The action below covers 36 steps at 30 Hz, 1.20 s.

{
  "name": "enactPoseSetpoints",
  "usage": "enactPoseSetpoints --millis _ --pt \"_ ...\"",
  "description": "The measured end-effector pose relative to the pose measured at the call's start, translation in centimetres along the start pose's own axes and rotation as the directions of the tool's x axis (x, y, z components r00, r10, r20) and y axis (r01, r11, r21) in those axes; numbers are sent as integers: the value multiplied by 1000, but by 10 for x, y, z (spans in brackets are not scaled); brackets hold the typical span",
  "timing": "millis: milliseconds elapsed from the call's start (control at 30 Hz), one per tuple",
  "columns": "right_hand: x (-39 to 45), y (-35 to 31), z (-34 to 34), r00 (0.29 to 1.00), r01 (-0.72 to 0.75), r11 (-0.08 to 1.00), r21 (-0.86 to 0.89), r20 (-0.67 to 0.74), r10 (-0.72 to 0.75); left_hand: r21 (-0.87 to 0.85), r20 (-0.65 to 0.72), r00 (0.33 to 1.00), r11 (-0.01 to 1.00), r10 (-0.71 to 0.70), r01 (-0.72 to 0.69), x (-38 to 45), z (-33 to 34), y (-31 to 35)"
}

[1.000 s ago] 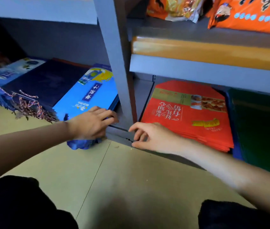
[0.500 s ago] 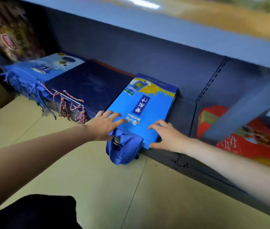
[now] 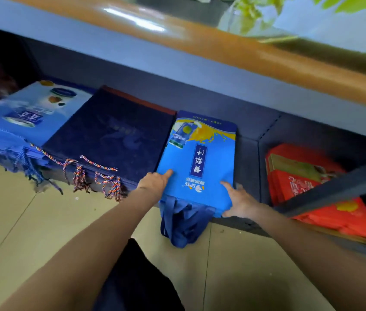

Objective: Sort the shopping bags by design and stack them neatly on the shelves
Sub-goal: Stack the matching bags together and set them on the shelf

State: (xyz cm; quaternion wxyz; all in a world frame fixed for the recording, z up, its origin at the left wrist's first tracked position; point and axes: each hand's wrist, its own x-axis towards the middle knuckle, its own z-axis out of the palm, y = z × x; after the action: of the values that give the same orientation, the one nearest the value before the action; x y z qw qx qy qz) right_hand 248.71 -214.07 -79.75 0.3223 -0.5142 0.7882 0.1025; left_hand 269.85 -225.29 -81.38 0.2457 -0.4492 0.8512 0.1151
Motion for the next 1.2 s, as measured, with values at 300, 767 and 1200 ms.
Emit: enactPoseSetpoints --millis 300,767,1200 --pt "16 -5 15 998 -30 998 -54 52 33 81 30 999 997 -18 16 5 -3 12" --pt "35 -2 19 989 149 945 -292 28 -147 360 11 979 913 203 -194 31 9 20" --pt "22 -9 19 998 -4 966 -258 -59 -12 461 -134 893 825 429 -327 23 8 -5"
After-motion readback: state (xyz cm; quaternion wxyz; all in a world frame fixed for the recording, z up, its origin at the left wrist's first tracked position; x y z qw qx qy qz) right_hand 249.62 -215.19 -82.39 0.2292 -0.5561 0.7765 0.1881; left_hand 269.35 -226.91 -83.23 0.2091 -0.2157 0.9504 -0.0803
